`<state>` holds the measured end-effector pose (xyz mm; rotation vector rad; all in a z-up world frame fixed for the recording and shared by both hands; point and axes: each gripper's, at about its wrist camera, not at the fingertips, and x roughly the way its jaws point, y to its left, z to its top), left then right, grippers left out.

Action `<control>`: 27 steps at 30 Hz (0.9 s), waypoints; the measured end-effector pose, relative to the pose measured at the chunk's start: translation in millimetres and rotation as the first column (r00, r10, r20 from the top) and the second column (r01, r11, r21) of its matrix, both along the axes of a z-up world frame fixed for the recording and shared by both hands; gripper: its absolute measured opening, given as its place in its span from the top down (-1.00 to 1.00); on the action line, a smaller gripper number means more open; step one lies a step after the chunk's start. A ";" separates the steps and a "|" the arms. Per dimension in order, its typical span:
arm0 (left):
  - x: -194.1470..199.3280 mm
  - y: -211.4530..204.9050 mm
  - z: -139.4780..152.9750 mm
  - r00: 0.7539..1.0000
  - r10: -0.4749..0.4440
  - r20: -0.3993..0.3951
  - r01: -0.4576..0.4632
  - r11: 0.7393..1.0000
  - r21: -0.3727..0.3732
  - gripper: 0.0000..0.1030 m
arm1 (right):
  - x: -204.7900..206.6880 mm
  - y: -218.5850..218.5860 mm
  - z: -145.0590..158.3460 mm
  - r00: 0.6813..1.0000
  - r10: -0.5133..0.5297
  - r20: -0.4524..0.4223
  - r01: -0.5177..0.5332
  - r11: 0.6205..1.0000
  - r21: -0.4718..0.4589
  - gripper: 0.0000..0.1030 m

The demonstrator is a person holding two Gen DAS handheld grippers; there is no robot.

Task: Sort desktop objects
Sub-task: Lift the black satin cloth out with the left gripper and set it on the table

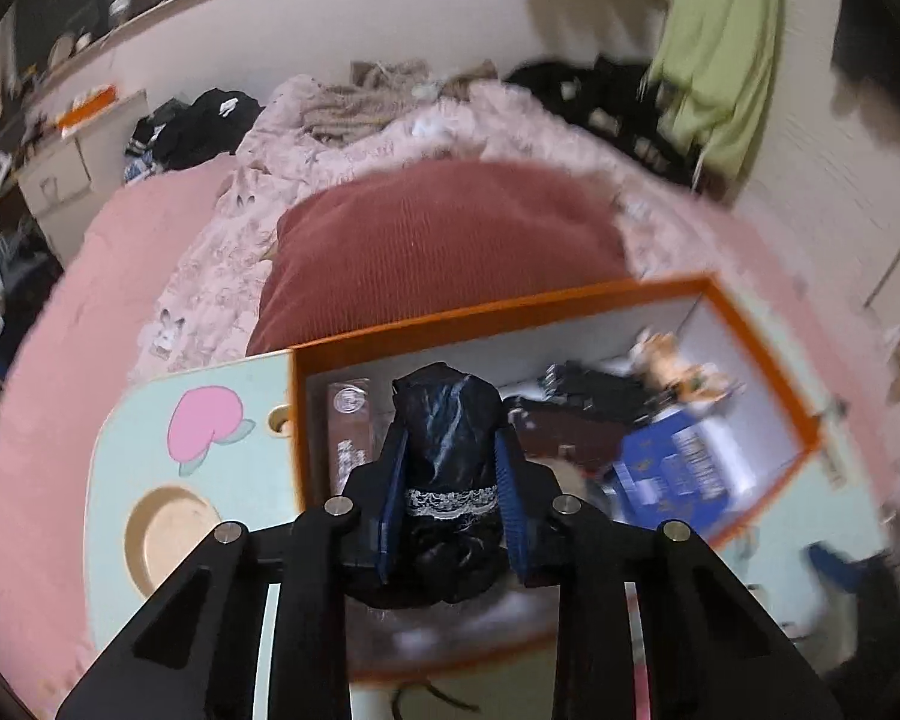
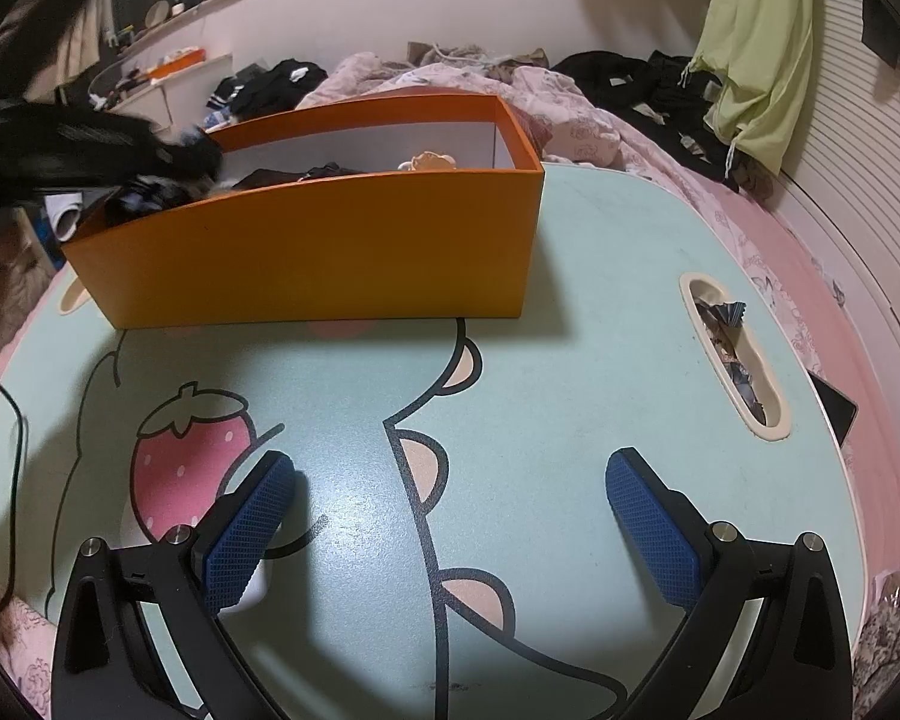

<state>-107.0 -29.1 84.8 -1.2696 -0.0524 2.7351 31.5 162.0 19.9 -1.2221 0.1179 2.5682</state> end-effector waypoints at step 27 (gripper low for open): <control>154.9 25.3 -64.0 0.998 -0.024 0.060 0.024 1.000 -0.002 -0.74 | -3.2 -3.0 -0.9 1.000 -0.024 -0.004 0.024 1.000 0.004 -1.00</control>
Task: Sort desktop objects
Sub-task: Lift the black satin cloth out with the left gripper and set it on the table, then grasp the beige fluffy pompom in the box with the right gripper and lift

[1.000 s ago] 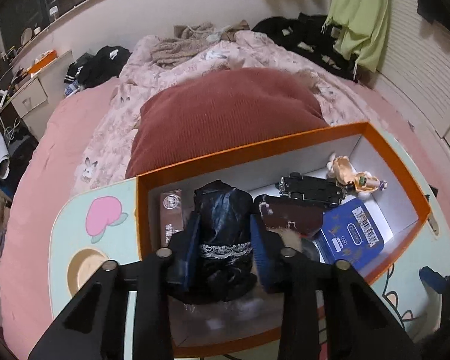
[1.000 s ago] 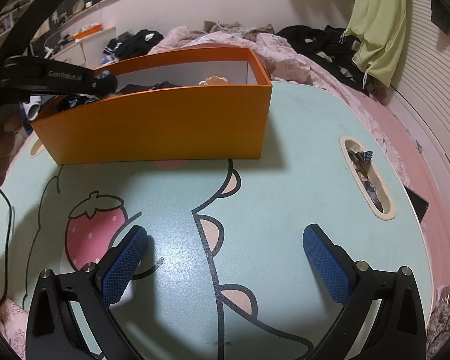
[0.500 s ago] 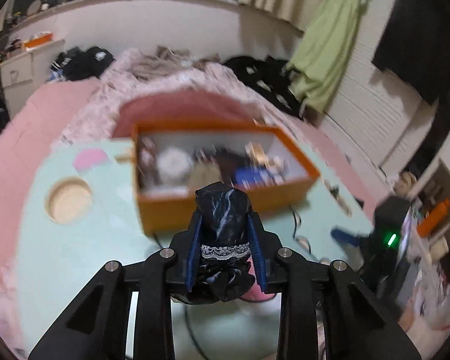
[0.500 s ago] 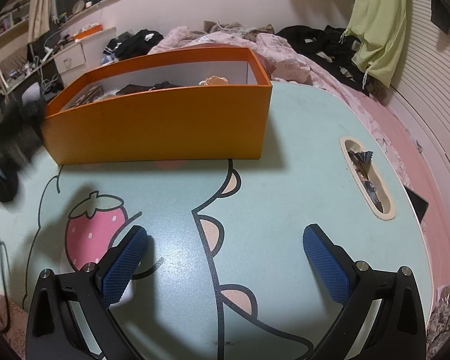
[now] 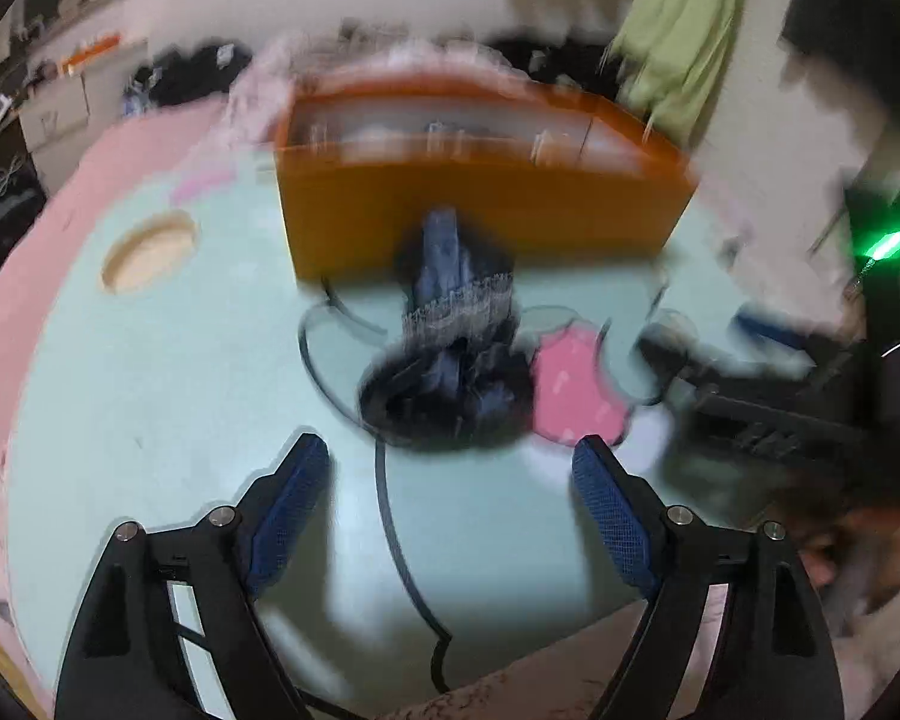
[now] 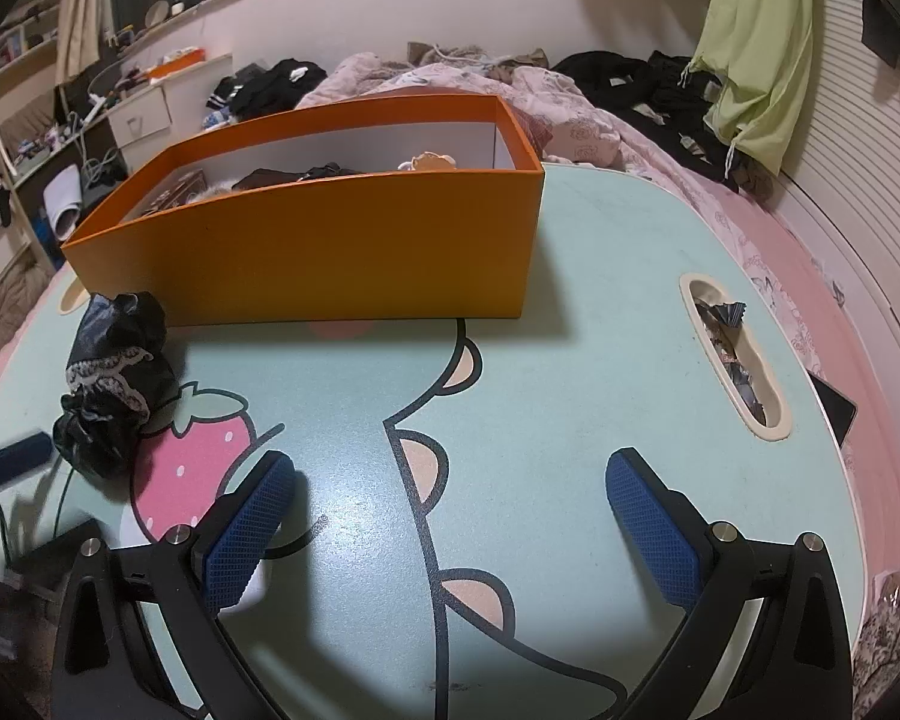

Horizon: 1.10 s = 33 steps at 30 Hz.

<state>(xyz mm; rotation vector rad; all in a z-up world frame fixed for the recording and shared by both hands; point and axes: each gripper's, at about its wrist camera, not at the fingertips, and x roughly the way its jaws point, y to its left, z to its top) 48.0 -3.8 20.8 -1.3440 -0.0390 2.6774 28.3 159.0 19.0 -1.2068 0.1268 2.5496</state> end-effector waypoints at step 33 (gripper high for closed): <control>-10.9 9.6 -3.5 1.000 0.000 0.017 0.001 0.998 -0.058 -1.00 | -198.3 -48.6 45.1 0.966 0.135 0.221 -0.058 0.945 -0.323 0.33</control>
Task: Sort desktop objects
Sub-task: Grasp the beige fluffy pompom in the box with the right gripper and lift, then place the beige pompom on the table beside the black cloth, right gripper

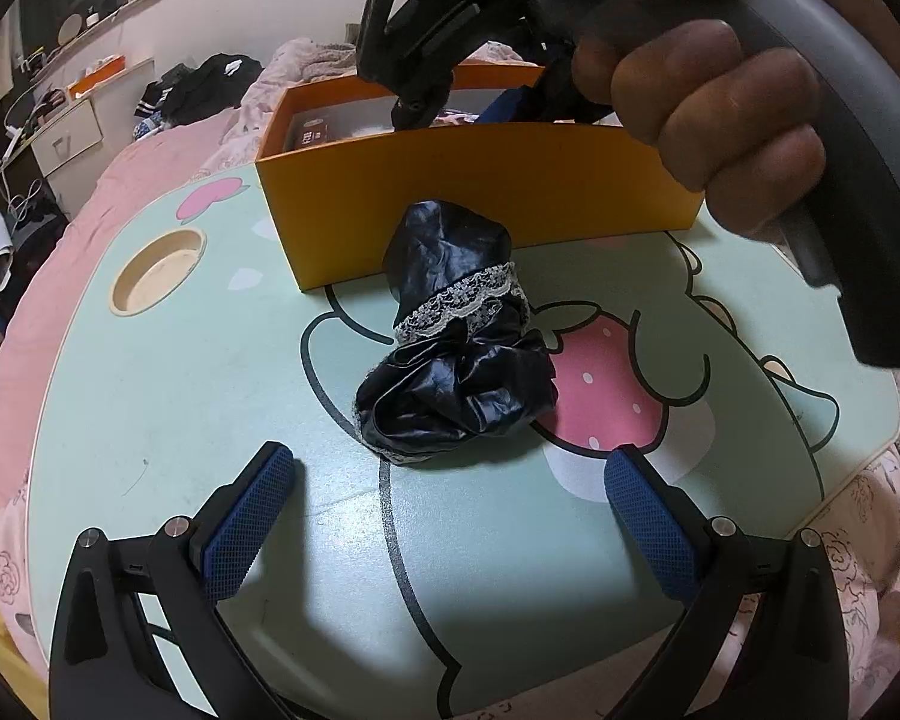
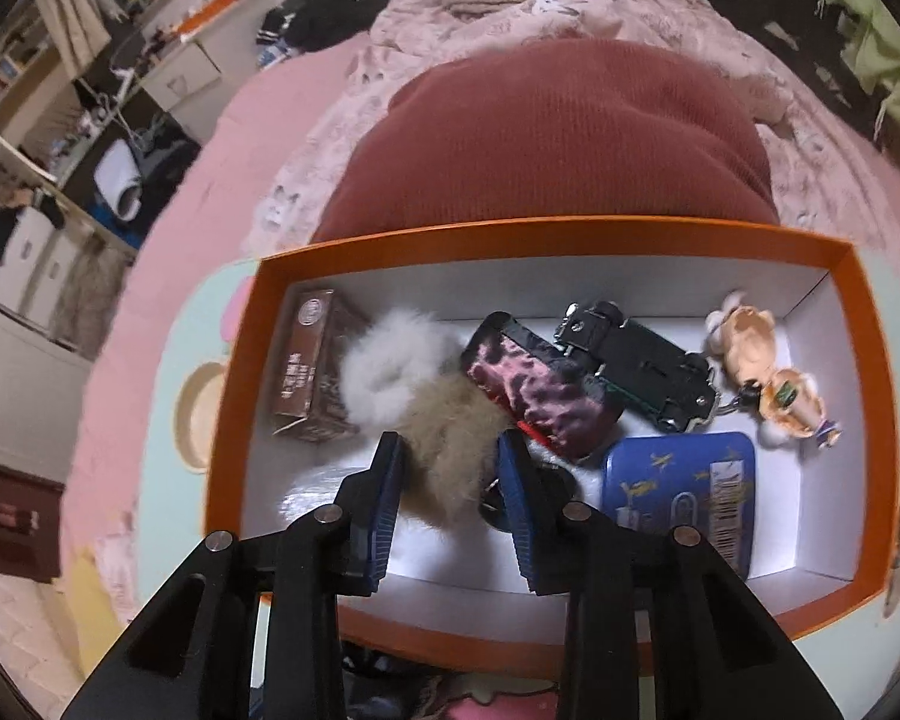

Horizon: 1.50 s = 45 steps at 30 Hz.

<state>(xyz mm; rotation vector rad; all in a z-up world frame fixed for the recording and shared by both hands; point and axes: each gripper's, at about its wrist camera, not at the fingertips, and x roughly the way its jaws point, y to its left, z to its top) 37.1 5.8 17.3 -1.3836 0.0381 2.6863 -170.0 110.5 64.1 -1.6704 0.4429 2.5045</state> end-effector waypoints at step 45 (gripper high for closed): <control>3.1 -2.5 3.1 1.000 -0.006 -0.002 0.006 1.000 0.001 -1.00 | 214.7 34.1 -45.1 0.960 0.034 -0.279 0.060 0.945 0.322 -0.99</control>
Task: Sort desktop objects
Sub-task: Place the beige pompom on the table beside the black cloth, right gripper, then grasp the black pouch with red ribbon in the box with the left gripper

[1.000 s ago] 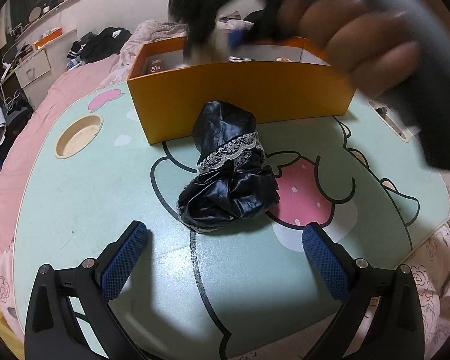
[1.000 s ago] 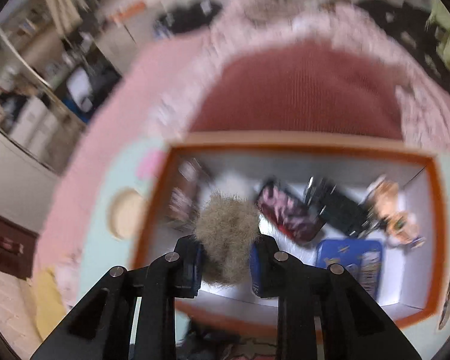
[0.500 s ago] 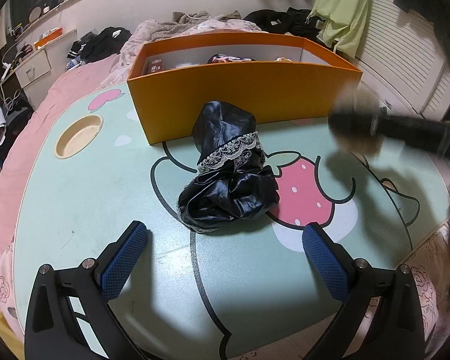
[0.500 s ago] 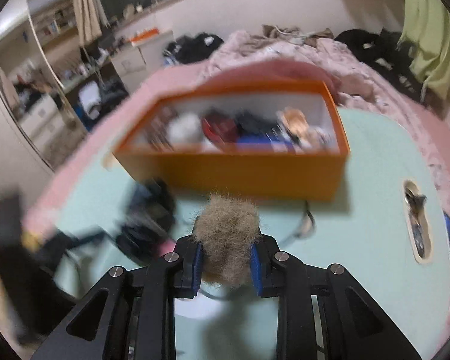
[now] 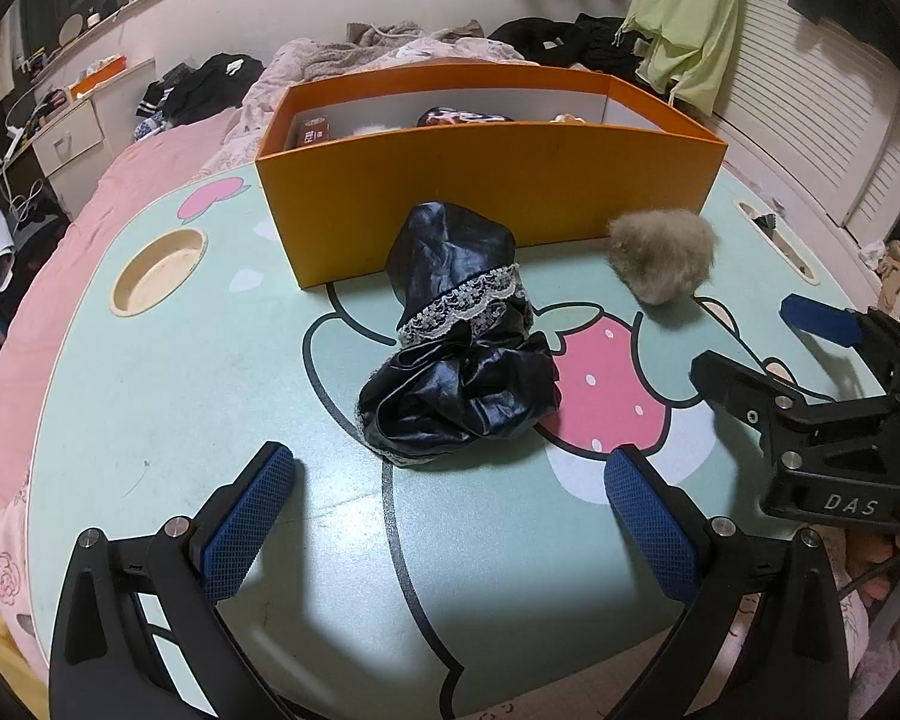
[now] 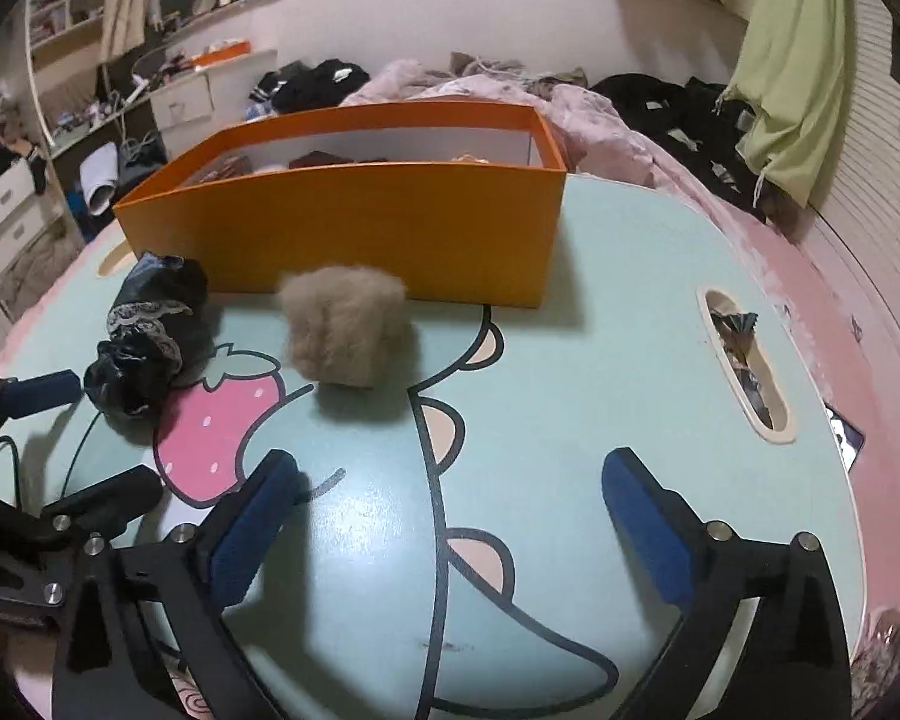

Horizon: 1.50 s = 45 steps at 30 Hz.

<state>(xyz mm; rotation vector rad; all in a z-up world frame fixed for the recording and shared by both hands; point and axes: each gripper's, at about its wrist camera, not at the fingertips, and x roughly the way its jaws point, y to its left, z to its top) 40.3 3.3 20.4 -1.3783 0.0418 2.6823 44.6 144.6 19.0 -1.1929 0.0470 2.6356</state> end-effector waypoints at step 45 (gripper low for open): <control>-207.4 16.6 51.4 0.967 -0.196 0.162 0.187 0.980 0.073 -0.18 | 5.2 2.2 -1.9 1.000 0.005 -0.012 -0.005 1.000 -0.003 -0.99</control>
